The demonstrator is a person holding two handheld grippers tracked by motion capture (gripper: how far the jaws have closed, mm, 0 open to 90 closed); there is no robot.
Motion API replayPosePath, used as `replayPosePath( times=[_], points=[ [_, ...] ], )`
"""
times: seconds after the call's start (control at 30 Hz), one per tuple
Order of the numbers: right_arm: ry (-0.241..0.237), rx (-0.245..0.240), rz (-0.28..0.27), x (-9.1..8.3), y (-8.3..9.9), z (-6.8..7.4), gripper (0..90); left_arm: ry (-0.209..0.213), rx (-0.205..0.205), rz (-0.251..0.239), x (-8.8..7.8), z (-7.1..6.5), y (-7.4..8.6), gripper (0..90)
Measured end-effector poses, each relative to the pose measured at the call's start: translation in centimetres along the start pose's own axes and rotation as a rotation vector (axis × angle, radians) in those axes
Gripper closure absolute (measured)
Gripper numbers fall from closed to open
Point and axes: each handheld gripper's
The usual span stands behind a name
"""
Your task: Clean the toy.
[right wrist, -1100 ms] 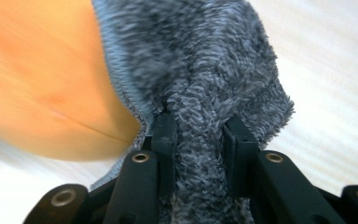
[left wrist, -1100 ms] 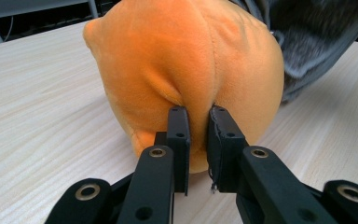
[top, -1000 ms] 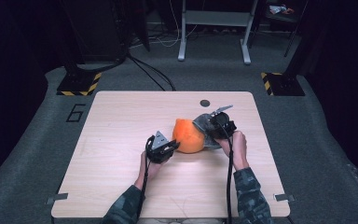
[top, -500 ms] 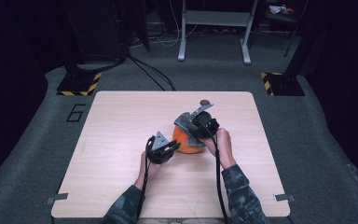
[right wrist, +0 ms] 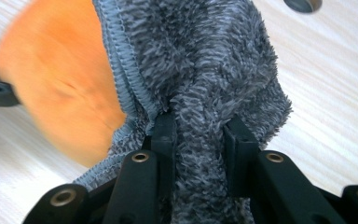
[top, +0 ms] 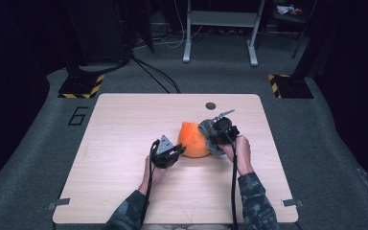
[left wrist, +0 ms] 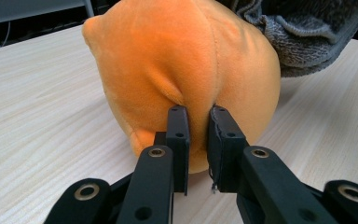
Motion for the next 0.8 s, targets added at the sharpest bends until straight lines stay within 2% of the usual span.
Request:
replayPosePath(
  times=[0.13,0.3,0.43,0.5,0.53,0.6,0.67,0.8],
  points=[
    [0.013,0.027,0.045,0.8,0.6,-0.6,69.8,-0.004,-0.004,-0.006,0.0,0.0,0.0,79.9],
    [0.049,0.037,0.106,2.2,1.4,-1.2,69.8,-0.007,-0.003,-0.005,0.0,0.0,0.0,79.8],
    [0.04,0.059,0.155,4.0,2.3,-1.7,69.8,-0.008,-0.004,-0.001,0.0,0.1,0.0,79.8],
    [0.042,0.054,0.166,4.3,2.5,-1.9,69.8,-0.007,-0.004,-0.001,0.0,0.1,0.1,79.8],
    [0.041,0.067,0.164,4.3,2.5,-1.8,69.9,-0.008,-0.004,0.0,0.0,0.1,0.1,79.8],
    [0.06,0.06,0.141,3.5,2.3,-2.0,70.0,-0.011,-0.006,-0.001,-0.1,0.1,0.1,79.7],
    [0.079,0.055,0.101,2.1,2.0,-2.0,70.2,-0.011,-0.005,-0.001,-0.1,0.1,0.0,79.6],
    [0.081,0.034,0.02,-0.7,0.8,-1.4,70.2,-0.012,-0.007,-0.001,-0.1,0.1,0.0,79.1]
  ],
)
Point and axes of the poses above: each handheld gripper's, and its own axes: x roughly forward along the jaws, y roughly out of its underside, z roughly to its left, and after that the axes turned 8 degrees about y, right-handed
